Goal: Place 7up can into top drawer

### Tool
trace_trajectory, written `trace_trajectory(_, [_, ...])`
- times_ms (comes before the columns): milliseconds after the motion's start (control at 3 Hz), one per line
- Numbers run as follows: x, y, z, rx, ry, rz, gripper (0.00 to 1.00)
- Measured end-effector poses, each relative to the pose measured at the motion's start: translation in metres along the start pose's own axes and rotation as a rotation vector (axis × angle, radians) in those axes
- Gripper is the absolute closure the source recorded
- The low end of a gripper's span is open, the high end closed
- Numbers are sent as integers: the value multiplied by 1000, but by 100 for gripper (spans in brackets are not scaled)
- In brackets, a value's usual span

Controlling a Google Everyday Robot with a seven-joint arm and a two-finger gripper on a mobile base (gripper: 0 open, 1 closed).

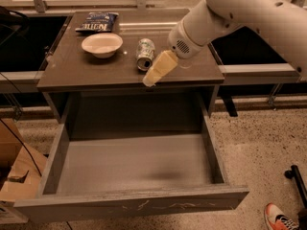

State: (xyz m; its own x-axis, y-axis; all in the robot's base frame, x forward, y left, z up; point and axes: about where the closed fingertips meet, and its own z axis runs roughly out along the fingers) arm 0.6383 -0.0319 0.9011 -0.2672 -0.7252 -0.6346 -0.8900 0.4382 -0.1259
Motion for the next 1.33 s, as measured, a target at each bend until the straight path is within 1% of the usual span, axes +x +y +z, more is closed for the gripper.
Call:
trace_trajectory(333, [-7,-10,23,16,-21,29,0])
trace_trajectory(667, [-13,-24,43,37,-34,41,0])
trace_trajectory(1000, [-15,-41,54,62,-61,77,0])
trace_trajectory(1333, [-22,-65,82,64,-107,147,0])
